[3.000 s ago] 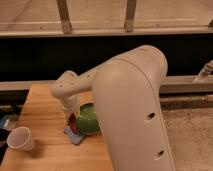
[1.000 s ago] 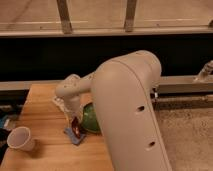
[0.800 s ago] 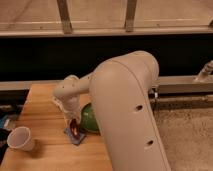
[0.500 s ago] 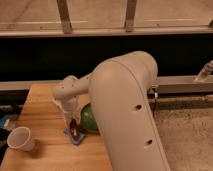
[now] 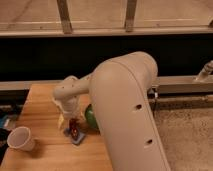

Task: Place the pepper on the white sponge

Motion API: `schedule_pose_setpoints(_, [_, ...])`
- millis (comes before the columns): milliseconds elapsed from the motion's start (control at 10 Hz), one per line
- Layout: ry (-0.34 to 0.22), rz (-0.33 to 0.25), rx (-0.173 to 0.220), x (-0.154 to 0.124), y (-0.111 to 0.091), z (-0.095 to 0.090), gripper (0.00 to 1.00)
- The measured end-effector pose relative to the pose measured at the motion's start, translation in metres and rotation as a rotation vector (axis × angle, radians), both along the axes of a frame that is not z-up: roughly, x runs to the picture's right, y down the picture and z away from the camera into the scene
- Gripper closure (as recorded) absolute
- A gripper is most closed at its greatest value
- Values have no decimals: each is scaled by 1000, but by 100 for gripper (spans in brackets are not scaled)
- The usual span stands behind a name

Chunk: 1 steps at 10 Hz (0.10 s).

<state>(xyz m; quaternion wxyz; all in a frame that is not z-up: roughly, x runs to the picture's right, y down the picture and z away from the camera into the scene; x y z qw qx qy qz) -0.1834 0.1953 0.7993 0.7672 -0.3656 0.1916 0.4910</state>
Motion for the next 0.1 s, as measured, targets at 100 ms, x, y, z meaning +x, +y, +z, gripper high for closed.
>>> schedule_pose_setpoints(100, [0, 0, 0, 0, 0, 0, 20])
